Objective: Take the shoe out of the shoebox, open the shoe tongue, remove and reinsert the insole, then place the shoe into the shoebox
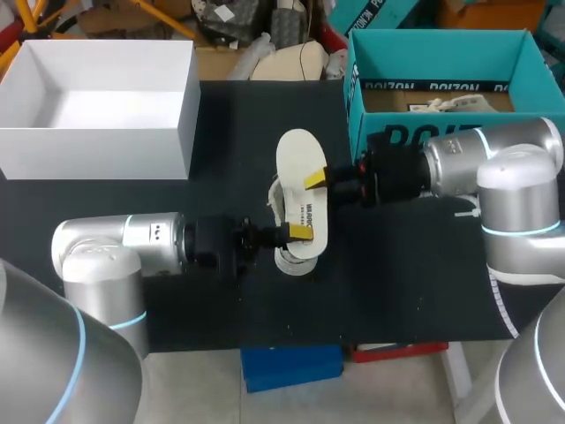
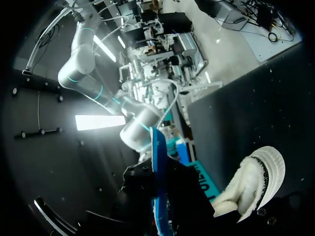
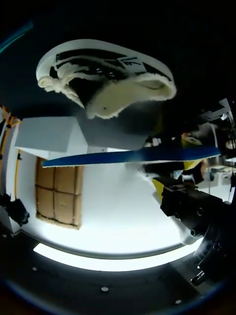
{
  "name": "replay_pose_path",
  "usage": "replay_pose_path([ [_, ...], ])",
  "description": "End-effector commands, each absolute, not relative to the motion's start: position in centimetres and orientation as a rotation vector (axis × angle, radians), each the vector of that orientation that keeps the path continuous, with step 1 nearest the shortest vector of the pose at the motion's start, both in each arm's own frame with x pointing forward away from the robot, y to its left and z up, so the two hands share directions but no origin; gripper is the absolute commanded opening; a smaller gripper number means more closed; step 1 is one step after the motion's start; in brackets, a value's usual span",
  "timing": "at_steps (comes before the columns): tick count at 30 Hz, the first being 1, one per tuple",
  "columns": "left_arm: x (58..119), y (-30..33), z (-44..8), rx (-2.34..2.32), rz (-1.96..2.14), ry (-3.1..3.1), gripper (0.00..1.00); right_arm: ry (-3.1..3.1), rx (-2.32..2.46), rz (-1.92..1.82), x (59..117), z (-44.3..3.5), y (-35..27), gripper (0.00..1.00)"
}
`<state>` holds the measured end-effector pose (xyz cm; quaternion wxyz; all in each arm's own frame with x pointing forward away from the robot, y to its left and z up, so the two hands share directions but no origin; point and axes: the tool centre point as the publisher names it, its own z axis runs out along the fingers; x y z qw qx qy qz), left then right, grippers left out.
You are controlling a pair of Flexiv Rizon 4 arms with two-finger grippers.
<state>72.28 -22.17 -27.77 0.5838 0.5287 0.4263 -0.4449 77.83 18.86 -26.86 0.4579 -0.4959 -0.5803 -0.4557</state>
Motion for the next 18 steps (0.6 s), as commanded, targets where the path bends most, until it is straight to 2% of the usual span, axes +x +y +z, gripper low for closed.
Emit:
replay_pose_path([
  [1,72.17,-22.3,-27.76,1.237,-1.033,0.998,0.0,-1.429,-1.227,-1.13,77.98,-27.04,19.28,0.46],
  [4,72.17,-22.3,-27.76,1.237,-1.033,0.998,0.0,-1.436,-1.228,-1.128,78.31,-26.89,19.27,0.44],
  [6,72.17,-22.3,-27.76,1.237,-1.033,0.998,0.0,-1.444,-1.23,-1.128,78.52,-26.85,19.29,0.37],
  [7,72.17,-22.3,-27.76,1.237,-1.033,0.998,0.0,-1.453,-1.239,-1.134,78.63,-26.85,19.32,0.3],
  [8,72.17,-22.3,-27.76,1.237,-1.033,0.998,0.0,-1.454,-1.245,-1.162,78.79,-26.86,19.35,0.05],
  [9,72.17,-22.3,-27.76,1.237,-1.033,0.998,0.0,-1.455,-1.239,-1.171,78.85,-26.85,19.35,0.0],
  [18,72.17,-22.3,-27.76,1.237,-1.033,0.998,0.0,-1.464,-1.227,-1.179,78.94,-26.85,19.39,0.0],
])
